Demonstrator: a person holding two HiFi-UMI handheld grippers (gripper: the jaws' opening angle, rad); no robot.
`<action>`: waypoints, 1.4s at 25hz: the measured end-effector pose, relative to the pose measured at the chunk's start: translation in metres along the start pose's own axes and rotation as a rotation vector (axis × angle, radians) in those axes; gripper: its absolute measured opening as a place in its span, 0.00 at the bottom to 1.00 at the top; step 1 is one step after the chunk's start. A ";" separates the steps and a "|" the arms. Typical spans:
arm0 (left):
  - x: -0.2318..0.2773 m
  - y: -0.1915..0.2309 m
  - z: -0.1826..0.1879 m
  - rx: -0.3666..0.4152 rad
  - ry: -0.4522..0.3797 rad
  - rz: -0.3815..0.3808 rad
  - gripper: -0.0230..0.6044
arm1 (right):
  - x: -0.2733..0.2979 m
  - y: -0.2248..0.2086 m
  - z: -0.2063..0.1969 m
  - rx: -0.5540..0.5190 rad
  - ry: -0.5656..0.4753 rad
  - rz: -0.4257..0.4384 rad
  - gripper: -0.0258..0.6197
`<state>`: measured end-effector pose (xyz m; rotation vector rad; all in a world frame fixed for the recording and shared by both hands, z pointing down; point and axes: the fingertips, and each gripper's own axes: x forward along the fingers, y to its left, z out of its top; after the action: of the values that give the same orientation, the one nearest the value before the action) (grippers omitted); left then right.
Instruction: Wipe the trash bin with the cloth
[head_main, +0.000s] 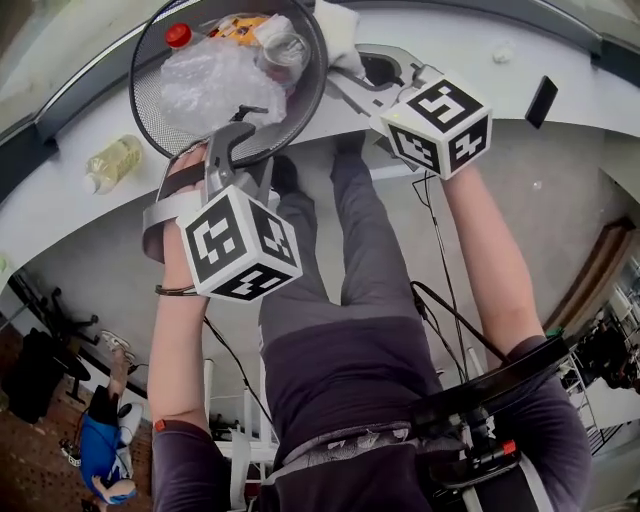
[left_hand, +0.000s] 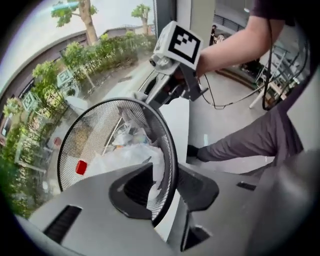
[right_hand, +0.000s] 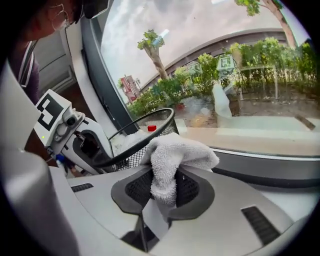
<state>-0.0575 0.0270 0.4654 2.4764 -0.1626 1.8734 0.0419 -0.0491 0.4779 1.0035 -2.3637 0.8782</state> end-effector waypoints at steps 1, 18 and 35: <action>0.000 -0.005 0.004 -0.019 -0.012 -0.016 0.23 | -0.001 0.003 -0.006 0.018 0.009 0.011 0.16; -0.014 0.006 -0.010 0.134 -0.016 0.081 0.49 | 0.002 0.037 -0.040 0.048 0.071 0.071 0.16; 0.003 0.010 -0.014 0.102 0.006 0.112 0.28 | 0.008 0.062 -0.041 -0.122 0.120 0.039 0.16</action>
<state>-0.0713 0.0182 0.4714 2.5789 -0.2154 1.9792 -0.0042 0.0088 0.4875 0.8357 -2.3120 0.7760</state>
